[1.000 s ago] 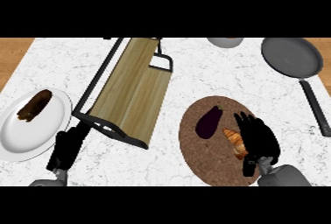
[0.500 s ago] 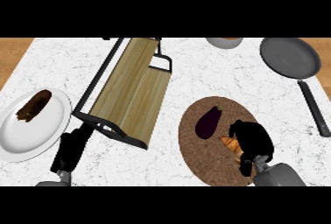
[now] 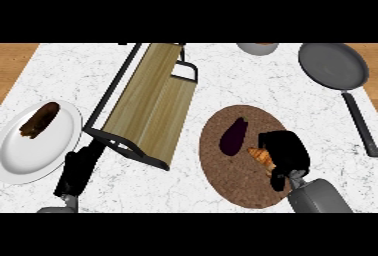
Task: Pick the croissant from the placemat and place it in the tiered shelf
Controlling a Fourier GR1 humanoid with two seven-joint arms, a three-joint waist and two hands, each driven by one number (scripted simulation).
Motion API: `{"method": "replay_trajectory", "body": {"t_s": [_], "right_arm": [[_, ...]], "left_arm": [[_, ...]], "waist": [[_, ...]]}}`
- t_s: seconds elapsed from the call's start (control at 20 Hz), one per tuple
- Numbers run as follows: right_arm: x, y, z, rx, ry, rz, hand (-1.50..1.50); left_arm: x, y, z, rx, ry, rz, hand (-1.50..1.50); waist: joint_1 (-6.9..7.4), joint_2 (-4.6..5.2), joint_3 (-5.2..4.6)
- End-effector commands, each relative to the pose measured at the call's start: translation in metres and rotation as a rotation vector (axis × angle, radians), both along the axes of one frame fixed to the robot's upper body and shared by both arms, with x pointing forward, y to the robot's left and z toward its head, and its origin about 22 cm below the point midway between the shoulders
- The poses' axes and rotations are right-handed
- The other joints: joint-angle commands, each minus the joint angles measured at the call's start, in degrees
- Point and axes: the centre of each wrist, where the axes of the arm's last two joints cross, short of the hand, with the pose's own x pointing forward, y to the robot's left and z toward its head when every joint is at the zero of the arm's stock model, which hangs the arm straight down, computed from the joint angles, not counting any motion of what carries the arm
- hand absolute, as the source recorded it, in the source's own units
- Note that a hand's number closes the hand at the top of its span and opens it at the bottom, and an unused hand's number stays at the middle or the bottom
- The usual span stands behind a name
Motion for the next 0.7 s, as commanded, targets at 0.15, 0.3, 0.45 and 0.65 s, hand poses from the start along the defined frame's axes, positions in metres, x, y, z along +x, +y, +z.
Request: {"method": "replay_trajectory", "body": {"t_s": [0.15,0.3,0.45,0.65], "right_arm": [[0.045,0.007,0.06,0.127,-0.004,0.592,1.5],[0.078,-0.025,0.093,0.197,-0.03,0.703,1.5],[0.101,-0.037,0.126,0.296,-0.096,0.781,1.5],[0.124,-0.071,0.16,0.37,-0.249,0.79,1.5]], "left_arm": [[0.004,-0.016,0.0,-0.006,-0.01,-0.074,0.0],[0.013,-0.019,0.006,0.004,-0.028,-0.068,0.0],[0.015,-0.011,0.006,-0.009,-0.005,-0.021,0.0],[0.01,-0.016,0.004,0.007,-0.024,-0.026,0.0]], "waist": [[5.27,1.27,0.4],[3.65,1.23,0.41],[1.87,0.6,0.33],[1.31,0.47,0.32]]}}
